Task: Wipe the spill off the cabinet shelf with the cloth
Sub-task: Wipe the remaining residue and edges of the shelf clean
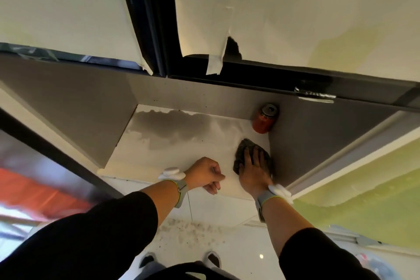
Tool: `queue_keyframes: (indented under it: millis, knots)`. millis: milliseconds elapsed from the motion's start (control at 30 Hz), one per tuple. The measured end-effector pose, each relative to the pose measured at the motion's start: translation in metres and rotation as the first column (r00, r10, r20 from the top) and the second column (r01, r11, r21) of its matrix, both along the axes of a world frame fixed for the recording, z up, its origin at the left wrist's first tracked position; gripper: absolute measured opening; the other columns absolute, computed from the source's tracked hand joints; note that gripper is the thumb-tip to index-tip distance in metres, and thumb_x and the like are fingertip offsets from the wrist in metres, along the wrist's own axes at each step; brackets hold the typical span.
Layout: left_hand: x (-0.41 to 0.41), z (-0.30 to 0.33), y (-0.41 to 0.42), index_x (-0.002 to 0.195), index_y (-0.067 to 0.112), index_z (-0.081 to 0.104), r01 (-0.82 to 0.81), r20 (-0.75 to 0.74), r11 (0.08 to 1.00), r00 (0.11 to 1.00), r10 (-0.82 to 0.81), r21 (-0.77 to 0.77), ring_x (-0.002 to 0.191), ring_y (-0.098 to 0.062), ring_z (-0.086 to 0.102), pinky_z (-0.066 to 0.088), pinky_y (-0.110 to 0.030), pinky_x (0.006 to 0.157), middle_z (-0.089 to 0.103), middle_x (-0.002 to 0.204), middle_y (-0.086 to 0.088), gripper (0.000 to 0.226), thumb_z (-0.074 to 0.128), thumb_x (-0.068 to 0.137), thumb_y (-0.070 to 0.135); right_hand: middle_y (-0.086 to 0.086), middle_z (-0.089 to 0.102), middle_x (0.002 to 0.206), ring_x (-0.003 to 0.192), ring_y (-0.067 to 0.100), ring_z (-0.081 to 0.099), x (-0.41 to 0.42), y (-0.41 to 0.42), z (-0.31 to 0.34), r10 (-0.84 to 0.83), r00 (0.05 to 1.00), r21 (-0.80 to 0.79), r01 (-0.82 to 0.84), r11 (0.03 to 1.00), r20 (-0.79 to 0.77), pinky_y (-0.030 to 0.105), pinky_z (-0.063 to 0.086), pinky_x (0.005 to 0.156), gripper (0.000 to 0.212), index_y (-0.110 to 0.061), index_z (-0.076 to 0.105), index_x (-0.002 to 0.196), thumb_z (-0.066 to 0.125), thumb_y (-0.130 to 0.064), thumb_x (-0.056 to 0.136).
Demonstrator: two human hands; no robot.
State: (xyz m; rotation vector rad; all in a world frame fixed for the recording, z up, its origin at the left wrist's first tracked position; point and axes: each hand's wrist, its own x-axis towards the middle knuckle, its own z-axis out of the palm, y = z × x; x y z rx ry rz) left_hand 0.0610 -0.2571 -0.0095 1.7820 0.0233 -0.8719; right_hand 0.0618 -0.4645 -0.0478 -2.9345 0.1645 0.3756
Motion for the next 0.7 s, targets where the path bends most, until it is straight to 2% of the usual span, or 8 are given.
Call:
queue_keyframes:
  millis: [133,300,400,533,700]
  knots:
    - [0.001,0.0,0.002,0.089,-0.003,0.062,-0.142,-0.052,0.99,0.989,0.14,-0.029,0.055,-0.031,0.068,0.063,-0.041,0.057,0.07,0.077,-0.028,0.024,0.072,0.096,0.017,0.011,-0.005,0.171,0.158,0.032,-0.004,0.021,0.005,0.001,0.082,0.997,-0.009,-0.082,0.997,0.012,0.047,-0.001,0.126,0.063,-0.02,0.002,0.164,0.024,-0.039,0.108]
    - [0.015,0.007,0.027,0.078,0.0,0.064,-0.198,0.084,0.965,0.979,0.186,0.174,0.046,-0.027,0.065,0.058,-0.034,0.045,0.07,0.064,-0.019,0.028,0.067,0.098,0.02,0.013,-0.009,0.171,0.157,0.034,-0.007,0.054,0.017,0.003,0.096,0.995,-0.004,-0.096,0.995,-0.022,0.047,-0.002,0.127,0.065,-0.015,-0.003,0.164,0.023,-0.037,0.109]
    - [0.02,0.006,0.053,0.078,-0.003,0.065,-0.194,0.108,0.948,0.979,0.172,0.251,0.046,-0.028,0.066,0.06,-0.037,0.048,0.07,0.063,-0.019,0.03,0.065,0.098,0.02,0.014,-0.013,0.17,0.157,0.035,-0.009,0.069,0.028,0.004,0.06,0.996,-0.019,-0.061,0.998,-0.065,0.05,-0.003,0.126,0.068,-0.013,-0.007,0.163,0.025,-0.037,0.108]
    - [0.02,-0.001,0.066,0.08,-0.007,0.066,-0.232,0.064,0.956,0.973,0.224,0.181,0.049,-0.029,0.067,0.059,-0.033,0.048,0.071,0.069,-0.026,0.036,0.067,0.098,0.025,0.016,-0.012,0.169,0.156,0.037,-0.01,0.084,0.041,0.004,-0.011,0.993,0.016,0.013,1.0,-0.115,0.053,-0.005,0.123,0.071,-0.01,-0.007,0.162,0.029,-0.038,0.108]
    - [0.025,-0.006,0.067,0.079,-0.006,0.064,-0.238,0.064,0.954,0.971,0.229,0.185,0.05,-0.032,0.068,0.06,-0.035,0.049,0.071,0.069,-0.027,0.035,0.069,0.097,0.023,0.017,-0.014,0.169,0.155,0.038,-0.014,0.105,0.047,-0.001,-0.081,0.989,0.072,0.09,0.993,-0.127,0.055,-0.008,0.124,0.078,-0.01,-0.01,0.162,0.034,-0.04,0.105]
